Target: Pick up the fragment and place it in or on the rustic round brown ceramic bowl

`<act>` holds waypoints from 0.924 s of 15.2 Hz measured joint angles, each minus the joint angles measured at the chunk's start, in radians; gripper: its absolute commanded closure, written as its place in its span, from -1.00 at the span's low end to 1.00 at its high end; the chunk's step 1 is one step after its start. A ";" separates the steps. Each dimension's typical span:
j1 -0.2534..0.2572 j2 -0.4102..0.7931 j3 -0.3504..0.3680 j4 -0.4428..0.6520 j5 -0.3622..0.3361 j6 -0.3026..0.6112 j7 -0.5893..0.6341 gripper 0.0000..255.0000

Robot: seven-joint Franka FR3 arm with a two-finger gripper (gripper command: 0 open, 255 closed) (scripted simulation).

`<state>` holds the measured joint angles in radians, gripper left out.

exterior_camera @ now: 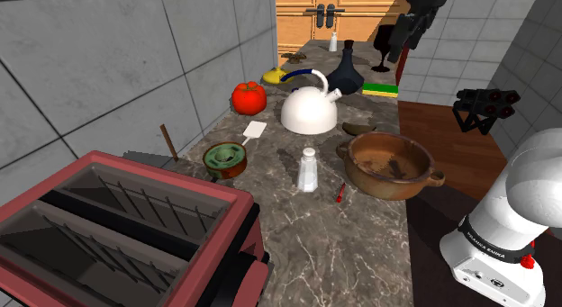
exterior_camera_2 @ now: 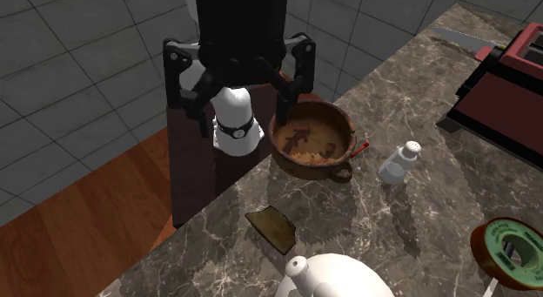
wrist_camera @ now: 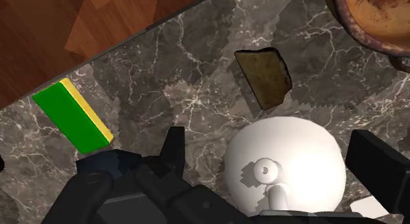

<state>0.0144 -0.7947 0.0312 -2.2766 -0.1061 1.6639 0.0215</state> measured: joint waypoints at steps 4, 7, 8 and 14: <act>0.012 0.049 -0.015 -0.026 0.001 0.037 -0.033 -1.00; 0.030 0.114 -0.027 -0.060 0.008 0.082 -0.074 -1.00; 0.035 0.143 -0.034 -0.068 0.008 0.101 -0.091 -1.00; 0.068 0.317 -0.056 -0.094 0.021 0.188 -0.183 -1.00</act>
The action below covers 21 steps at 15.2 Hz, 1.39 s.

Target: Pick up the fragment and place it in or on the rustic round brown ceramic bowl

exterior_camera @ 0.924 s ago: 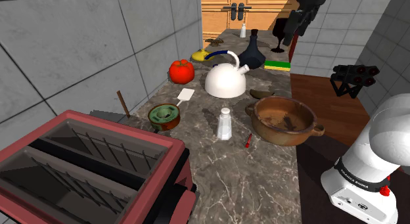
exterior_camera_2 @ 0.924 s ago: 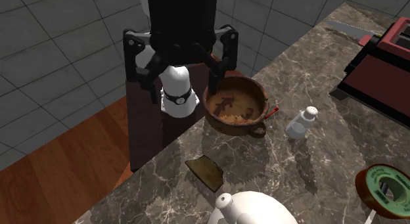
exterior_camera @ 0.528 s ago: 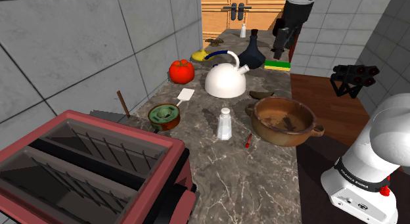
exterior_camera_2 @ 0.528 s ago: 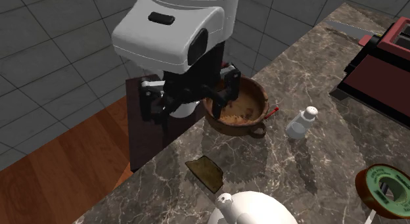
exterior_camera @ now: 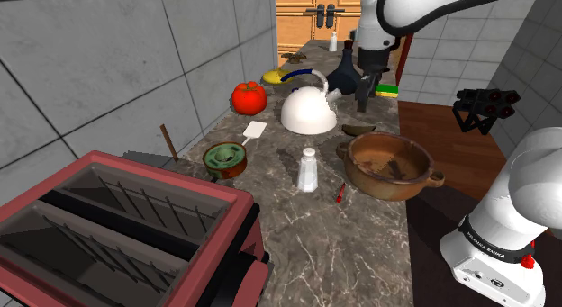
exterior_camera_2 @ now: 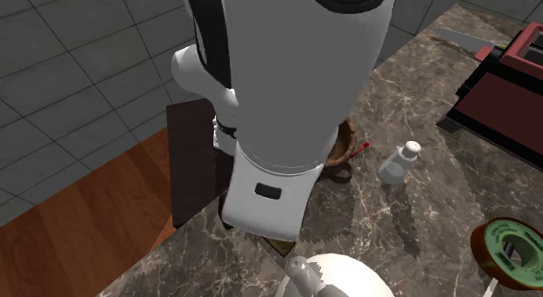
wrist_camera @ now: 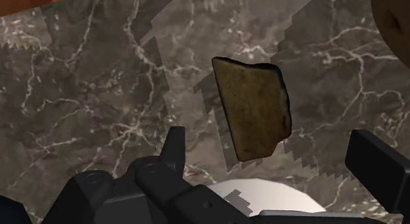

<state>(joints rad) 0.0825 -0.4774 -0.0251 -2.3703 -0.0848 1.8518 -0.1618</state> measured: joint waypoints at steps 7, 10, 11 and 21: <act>0.020 0.123 -0.010 -0.049 0.008 0.094 -0.063 -1.00; 0.019 0.139 -0.011 -0.076 0.007 0.135 -0.063 -1.00; 0.020 0.147 -0.011 -0.088 0.007 0.155 -0.061 -1.00; 0.018 0.148 -0.013 -0.103 0.005 0.173 -0.063 1.00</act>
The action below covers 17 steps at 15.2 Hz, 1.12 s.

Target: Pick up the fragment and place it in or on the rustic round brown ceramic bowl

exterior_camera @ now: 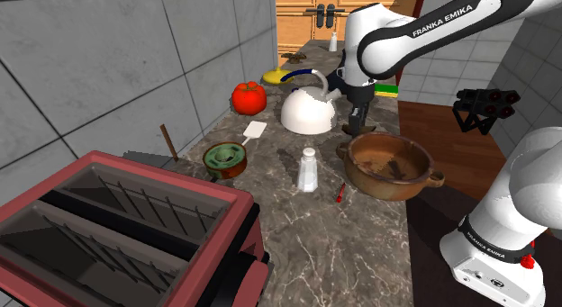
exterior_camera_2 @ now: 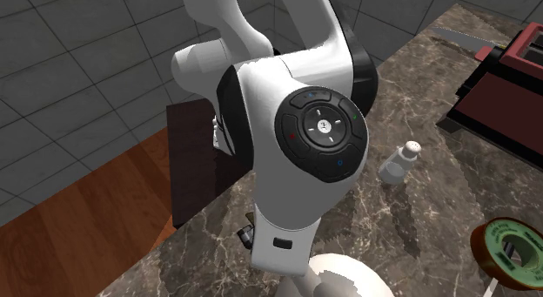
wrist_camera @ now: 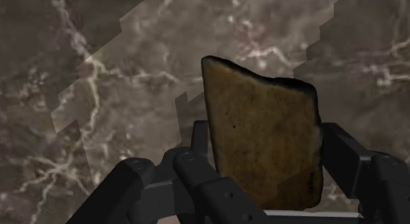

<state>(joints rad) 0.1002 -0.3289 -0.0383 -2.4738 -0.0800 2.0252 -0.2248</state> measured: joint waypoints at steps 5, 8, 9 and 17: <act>0.000 0.000 0.000 0.000 0.000 0.000 0.000 1.00; 0.000 0.000 0.000 0.000 0.000 0.000 0.000 1.00; 0.000 -0.003 0.000 0.005 0.000 -0.008 -0.001 1.00; 0.001 -0.040 0.001 0.073 0.003 -0.113 -0.007 1.00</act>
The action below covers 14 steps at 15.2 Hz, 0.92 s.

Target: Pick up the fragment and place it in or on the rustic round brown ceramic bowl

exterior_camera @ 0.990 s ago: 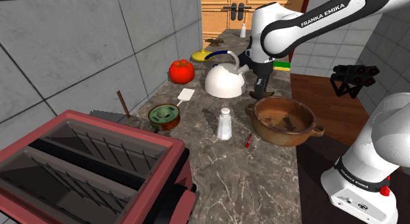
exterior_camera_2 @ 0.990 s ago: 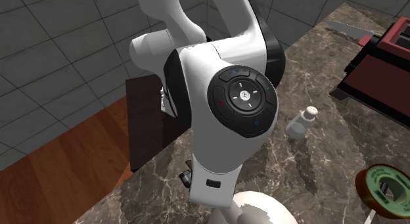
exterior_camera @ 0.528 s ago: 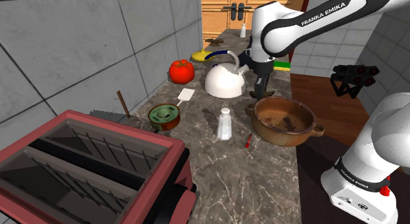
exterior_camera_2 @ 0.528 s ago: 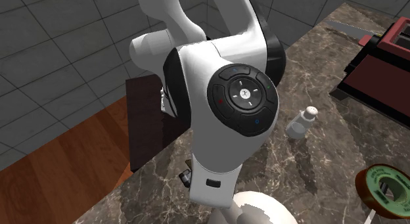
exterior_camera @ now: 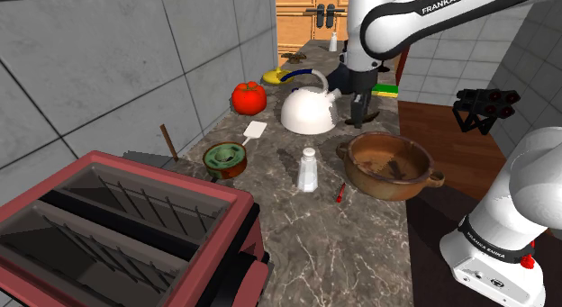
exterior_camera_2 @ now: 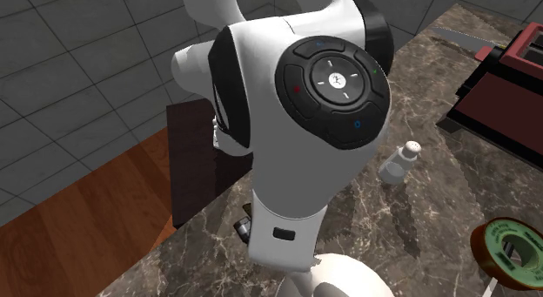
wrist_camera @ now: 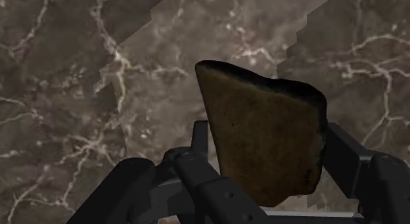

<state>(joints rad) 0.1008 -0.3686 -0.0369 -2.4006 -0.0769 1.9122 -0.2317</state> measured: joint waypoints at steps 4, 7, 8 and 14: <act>0.002 -0.018 0.003 0.040 0.003 -0.058 0.000 1.00; 0.002 -0.025 0.003 0.076 0.003 -0.100 -0.004 1.00; 0.001 -0.028 0.002 0.088 0.003 -0.116 -0.006 1.00; 0.002 -0.039 0.005 0.157 0.005 -0.195 -0.009 1.00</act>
<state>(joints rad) 0.1027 -0.4074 -0.0322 -2.2440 -0.0720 1.7170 -0.2403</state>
